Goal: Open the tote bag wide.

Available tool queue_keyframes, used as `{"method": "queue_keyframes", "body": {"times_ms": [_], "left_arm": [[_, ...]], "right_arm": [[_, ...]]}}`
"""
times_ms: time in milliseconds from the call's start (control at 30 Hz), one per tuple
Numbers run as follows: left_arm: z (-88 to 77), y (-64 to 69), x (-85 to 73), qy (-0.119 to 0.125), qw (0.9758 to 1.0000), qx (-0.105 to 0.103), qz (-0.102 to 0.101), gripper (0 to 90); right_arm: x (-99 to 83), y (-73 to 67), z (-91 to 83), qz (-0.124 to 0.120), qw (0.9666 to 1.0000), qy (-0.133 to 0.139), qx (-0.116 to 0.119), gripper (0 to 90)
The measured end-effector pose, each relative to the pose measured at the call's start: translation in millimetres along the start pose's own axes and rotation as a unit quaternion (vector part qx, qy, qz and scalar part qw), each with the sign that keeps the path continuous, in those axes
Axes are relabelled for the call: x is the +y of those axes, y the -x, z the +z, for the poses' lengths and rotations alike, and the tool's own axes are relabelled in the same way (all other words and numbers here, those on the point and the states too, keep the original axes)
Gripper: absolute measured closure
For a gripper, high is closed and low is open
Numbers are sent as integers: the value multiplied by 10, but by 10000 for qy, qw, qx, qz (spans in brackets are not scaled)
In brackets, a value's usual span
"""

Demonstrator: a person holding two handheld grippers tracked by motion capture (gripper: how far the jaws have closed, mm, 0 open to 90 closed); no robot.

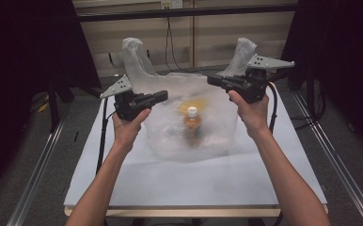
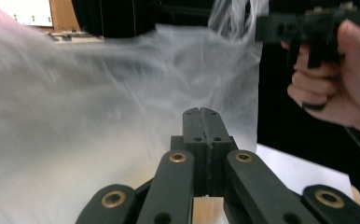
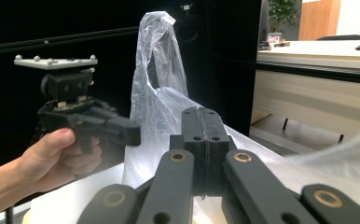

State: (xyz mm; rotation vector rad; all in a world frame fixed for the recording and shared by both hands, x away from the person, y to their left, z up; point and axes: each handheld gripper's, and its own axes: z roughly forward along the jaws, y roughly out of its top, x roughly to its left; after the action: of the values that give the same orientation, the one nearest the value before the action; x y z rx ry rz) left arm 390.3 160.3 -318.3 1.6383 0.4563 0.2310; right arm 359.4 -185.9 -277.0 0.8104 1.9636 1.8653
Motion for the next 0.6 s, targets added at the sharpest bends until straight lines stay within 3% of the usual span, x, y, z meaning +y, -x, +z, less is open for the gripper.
{"method": "queue_keyframes", "body": {"times_ms": [33,100,367,600], "left_arm": [[10,-8,34,-24,9999,91,45,900],[27,-32,105,23,10000,34,-1,900],[78,-39,354,35,9998,-39,191,900],[135,-152,501,78,9998,-118,108,900]], "right_arm": [[10,2,15,-15,10000,-27,-26,900],[31,18,43,-55,9999,-71,-97,900],[119,118,131,-64,9993,-192,-305,900],[165,155,233,-129,9982,-382,-437,900]]}}
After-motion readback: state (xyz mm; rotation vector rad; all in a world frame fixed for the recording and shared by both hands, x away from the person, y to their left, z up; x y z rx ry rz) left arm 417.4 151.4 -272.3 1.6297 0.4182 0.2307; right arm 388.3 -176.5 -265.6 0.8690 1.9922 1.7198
